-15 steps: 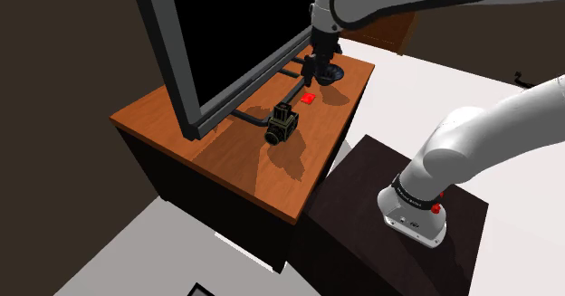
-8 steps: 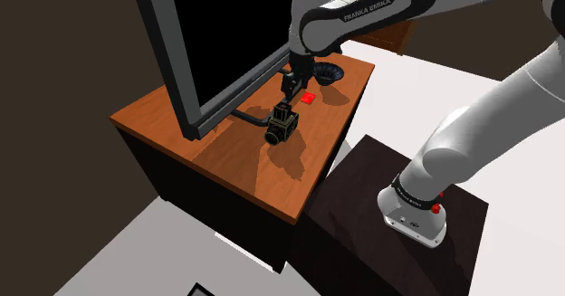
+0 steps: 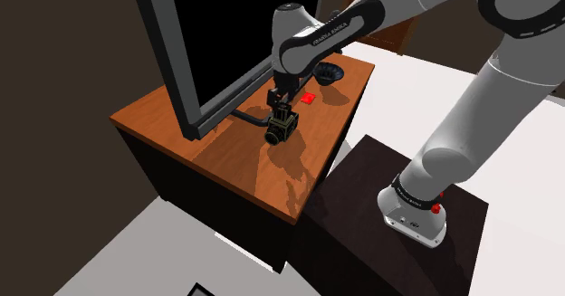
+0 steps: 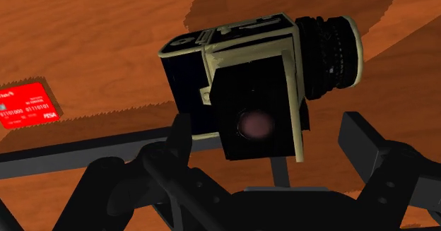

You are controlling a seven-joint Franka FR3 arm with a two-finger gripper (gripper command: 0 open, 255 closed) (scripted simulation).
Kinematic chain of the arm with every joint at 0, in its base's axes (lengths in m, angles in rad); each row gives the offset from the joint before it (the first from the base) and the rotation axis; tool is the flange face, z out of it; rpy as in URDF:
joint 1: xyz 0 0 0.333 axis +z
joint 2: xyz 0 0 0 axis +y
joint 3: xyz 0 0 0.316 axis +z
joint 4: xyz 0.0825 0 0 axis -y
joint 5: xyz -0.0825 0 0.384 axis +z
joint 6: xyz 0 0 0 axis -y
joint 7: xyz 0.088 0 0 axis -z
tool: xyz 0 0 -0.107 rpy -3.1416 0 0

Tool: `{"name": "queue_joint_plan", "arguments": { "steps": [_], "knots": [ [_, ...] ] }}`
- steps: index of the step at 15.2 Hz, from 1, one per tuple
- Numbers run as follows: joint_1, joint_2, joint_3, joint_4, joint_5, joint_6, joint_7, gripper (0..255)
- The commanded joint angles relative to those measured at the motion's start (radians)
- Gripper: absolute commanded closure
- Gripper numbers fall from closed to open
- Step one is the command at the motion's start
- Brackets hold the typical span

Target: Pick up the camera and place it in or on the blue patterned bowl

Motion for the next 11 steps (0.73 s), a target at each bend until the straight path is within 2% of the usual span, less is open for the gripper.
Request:
{"name": "queue_joint_plan", "arguments": {
  "steps": [1, 6, 11],
  "knots": [
    [0.0, 0.025, -0.001, -0.001, -0.007, 0.025, 0.006, 0],
    [-0.001, 0.068, -0.004, -0.019, -0.022, 0.085, 0.017, 0],
    [0.0, 0.068, -0.004, -0.019, -0.022, 0.085, 0.017, 0]
  ]
}}
